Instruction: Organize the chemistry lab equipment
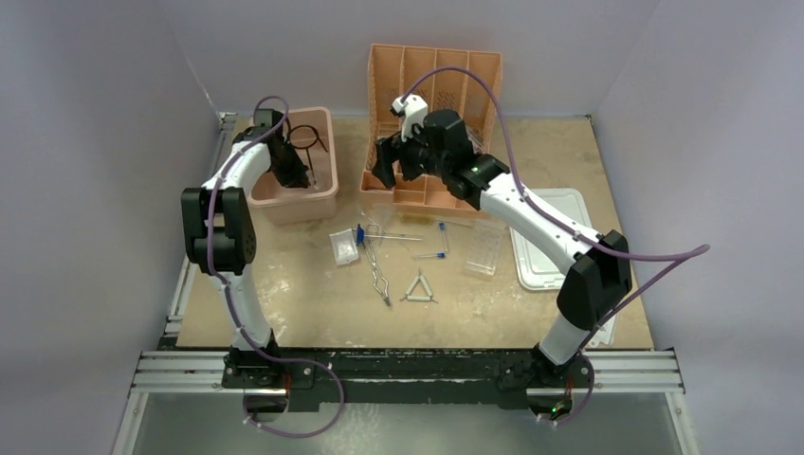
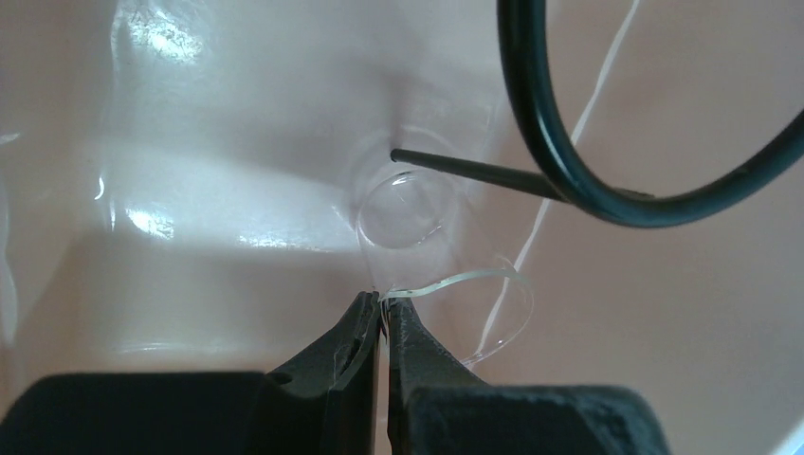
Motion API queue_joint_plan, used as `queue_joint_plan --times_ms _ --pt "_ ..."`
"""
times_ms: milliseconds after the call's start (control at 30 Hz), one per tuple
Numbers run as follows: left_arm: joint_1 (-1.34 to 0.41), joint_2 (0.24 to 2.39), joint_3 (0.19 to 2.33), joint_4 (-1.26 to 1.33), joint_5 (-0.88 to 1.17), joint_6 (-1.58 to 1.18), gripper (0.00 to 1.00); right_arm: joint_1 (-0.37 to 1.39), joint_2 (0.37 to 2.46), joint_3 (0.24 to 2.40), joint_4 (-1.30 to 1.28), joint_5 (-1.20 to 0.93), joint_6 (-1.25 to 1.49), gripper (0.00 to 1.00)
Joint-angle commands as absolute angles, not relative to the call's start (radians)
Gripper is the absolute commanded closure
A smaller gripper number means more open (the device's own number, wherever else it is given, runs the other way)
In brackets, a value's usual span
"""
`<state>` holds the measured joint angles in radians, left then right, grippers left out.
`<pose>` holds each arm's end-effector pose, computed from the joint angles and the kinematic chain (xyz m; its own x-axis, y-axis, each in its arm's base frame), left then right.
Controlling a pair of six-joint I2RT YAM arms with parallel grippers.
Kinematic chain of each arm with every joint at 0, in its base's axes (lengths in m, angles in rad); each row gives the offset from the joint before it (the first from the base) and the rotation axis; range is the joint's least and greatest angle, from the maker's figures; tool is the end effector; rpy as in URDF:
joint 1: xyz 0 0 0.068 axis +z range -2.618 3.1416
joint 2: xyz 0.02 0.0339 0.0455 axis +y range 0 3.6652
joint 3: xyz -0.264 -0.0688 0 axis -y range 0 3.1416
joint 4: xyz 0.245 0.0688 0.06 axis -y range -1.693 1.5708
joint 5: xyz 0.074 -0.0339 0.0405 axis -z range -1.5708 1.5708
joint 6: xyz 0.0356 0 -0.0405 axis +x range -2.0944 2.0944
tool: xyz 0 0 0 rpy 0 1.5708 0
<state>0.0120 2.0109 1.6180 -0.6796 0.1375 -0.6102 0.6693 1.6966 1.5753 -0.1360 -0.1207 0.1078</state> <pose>0.4340 0.0003 0.2180 -0.7506 -0.5767 -0.3227 -0.4594 0.8063 -0.3725 0.3184 0.2573 0.3775 -0.2745 -0.0810 -0.9582 -0.6817 0.7192 0.1345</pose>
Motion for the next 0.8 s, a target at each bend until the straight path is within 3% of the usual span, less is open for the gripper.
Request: queue_joint_plan --times_ms 0,67,367,600,767 --pt "0.008 2.027 1.685 -0.669 0.105 -0.643 1.0 0.677 1.644 1.523 -0.137 -0.095 0.143 0.12" --pt "0.009 2.033 1.69 -0.67 0.101 -0.649 1.0 0.676 1.642 1.516 -0.137 -0.099 0.152 0.12" --pt "0.008 2.025 1.722 -0.681 0.075 -0.645 0.64 0.677 1.641 1.532 -0.145 -0.089 0.145 0.12" --pt "0.008 1.939 1.78 -0.724 0.054 -0.629 0.54 0.677 1.635 1.54 -0.162 -0.075 0.147 0.13" --pt "0.008 1.832 1.764 -0.736 0.065 -0.585 0.52 0.675 1.626 1.538 -0.175 -0.053 0.158 0.12"
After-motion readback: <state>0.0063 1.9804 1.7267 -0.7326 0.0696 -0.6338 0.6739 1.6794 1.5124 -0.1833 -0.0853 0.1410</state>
